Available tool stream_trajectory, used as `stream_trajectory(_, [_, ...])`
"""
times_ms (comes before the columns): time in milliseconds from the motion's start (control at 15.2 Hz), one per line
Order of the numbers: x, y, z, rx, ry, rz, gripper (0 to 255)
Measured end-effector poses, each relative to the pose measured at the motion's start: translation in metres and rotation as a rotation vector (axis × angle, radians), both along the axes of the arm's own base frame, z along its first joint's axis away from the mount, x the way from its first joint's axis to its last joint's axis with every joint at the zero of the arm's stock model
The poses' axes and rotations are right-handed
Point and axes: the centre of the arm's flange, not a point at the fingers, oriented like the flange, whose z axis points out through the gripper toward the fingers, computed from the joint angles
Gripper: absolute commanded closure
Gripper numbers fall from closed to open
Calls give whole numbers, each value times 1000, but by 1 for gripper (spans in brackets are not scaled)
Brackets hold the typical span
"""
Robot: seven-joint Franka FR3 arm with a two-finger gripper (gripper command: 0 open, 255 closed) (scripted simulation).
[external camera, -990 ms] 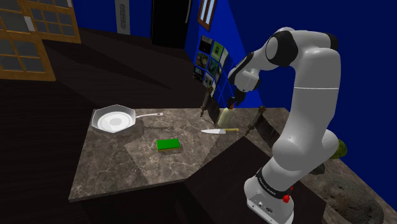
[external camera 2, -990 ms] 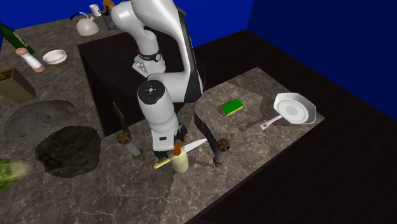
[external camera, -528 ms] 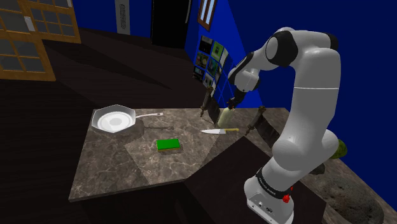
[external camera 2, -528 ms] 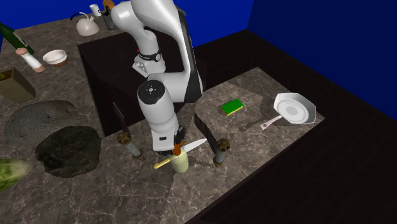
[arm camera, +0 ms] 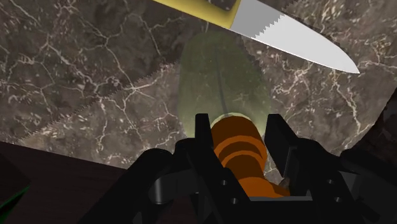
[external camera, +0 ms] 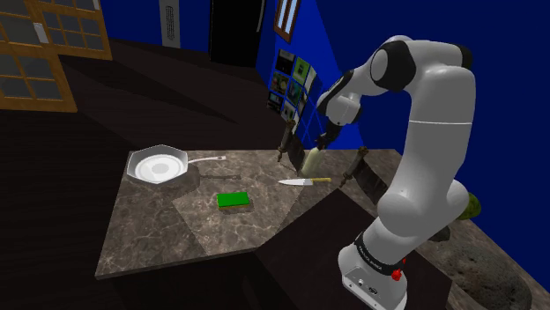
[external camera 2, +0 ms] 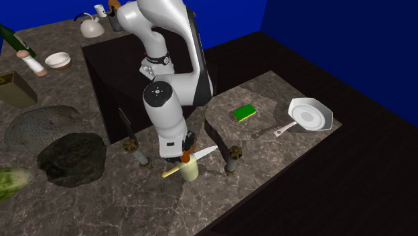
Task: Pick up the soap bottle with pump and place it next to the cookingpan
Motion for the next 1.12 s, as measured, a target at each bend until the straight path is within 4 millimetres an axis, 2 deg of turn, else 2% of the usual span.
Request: stream_trajectory(1122, [1,1,89,0,0,0,255])
